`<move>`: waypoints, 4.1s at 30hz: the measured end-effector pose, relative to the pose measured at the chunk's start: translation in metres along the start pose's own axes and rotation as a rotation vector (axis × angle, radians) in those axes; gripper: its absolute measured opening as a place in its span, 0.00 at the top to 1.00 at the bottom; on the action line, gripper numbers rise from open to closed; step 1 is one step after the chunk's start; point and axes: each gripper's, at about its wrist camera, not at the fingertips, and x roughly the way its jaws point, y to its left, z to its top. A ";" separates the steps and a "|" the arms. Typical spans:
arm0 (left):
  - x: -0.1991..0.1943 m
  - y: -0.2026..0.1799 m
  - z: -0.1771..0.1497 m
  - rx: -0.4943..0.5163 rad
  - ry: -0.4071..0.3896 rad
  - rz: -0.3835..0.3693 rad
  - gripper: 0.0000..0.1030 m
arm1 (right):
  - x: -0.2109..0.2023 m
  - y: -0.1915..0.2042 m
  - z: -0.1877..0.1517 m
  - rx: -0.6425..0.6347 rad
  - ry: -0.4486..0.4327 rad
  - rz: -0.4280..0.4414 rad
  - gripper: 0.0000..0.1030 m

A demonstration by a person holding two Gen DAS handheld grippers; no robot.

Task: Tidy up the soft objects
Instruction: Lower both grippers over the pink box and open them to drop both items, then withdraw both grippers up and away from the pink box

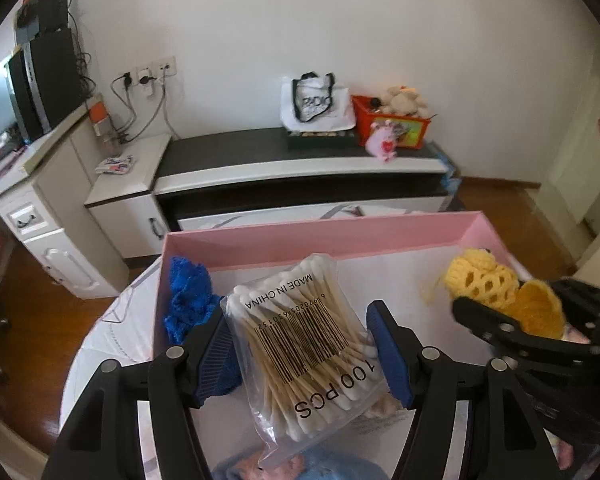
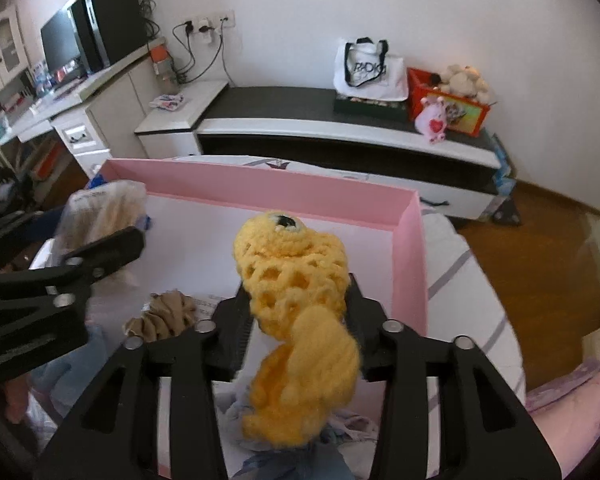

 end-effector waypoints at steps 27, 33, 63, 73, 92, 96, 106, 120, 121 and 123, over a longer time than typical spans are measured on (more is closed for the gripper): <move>-0.055 -0.022 -0.028 -0.008 -0.071 0.080 0.03 | -0.027 -0.020 -0.002 0.089 -0.067 -0.032 0.12; -0.072 -0.023 -0.034 -0.014 -0.084 0.083 0.03 | -0.038 -0.019 -0.005 0.085 -0.077 -0.032 0.12; -0.224 -0.042 -0.155 -0.088 -0.235 0.164 0.02 | -0.175 0.020 -0.095 0.007 -0.248 -0.133 0.00; -0.287 -0.055 -0.211 -0.119 -0.336 0.171 0.00 | -0.221 0.040 -0.143 -0.027 -0.328 -0.154 0.00; -0.363 -0.095 -0.326 -0.114 -0.521 0.198 0.00 | -0.314 0.036 -0.235 0.054 -0.580 -0.270 0.00; -0.376 -0.104 -0.344 -0.107 -0.563 0.215 0.00 | -0.326 0.036 -0.244 0.051 -0.617 -0.285 0.00; -0.394 -0.121 -0.382 -0.088 -0.659 0.229 0.00 | -0.342 0.044 -0.263 0.038 -0.664 -0.263 0.00; -0.386 -0.118 -0.378 -0.110 -0.613 0.198 0.00 | -0.335 0.049 -0.267 0.035 -0.642 -0.259 0.00; -0.387 -0.117 -0.378 -0.113 -0.611 0.197 0.00 | -0.335 0.048 -0.267 0.038 -0.641 -0.260 0.00; -0.387 -0.116 -0.377 -0.118 -0.607 0.203 0.00 | -0.335 0.047 -0.267 0.040 -0.641 -0.263 0.00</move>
